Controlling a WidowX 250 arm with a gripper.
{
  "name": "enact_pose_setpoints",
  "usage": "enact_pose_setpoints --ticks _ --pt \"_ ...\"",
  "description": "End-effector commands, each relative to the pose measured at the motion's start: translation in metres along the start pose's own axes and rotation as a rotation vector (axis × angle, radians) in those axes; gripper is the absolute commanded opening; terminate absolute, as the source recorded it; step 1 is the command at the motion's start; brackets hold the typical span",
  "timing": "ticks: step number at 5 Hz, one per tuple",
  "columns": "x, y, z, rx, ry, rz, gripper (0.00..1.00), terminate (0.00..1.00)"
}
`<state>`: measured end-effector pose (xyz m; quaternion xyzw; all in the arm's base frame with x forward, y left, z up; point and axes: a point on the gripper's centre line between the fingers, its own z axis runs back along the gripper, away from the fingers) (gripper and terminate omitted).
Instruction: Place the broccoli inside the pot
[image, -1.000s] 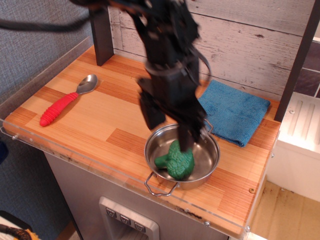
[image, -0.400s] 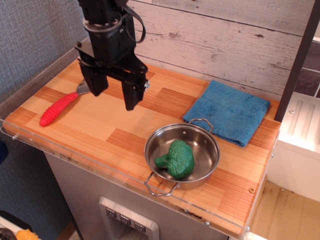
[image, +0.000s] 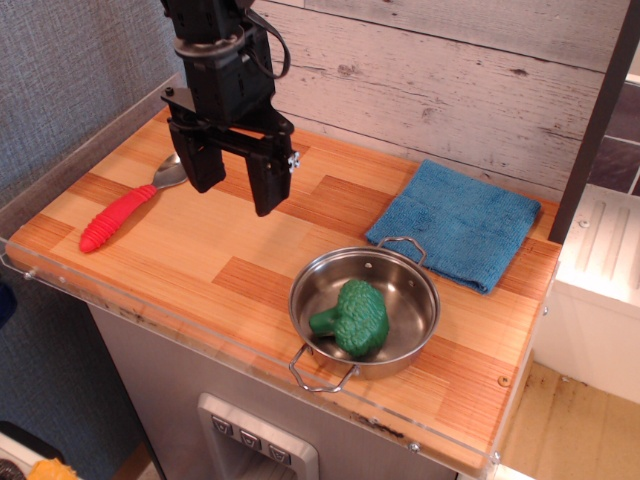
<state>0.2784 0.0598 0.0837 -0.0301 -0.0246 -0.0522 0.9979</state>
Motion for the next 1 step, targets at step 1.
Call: enact_pose_setpoints --ticks 1 --pt "-0.0022 0.002 0.014 0.009 -0.03 0.003 1.0 1.0"
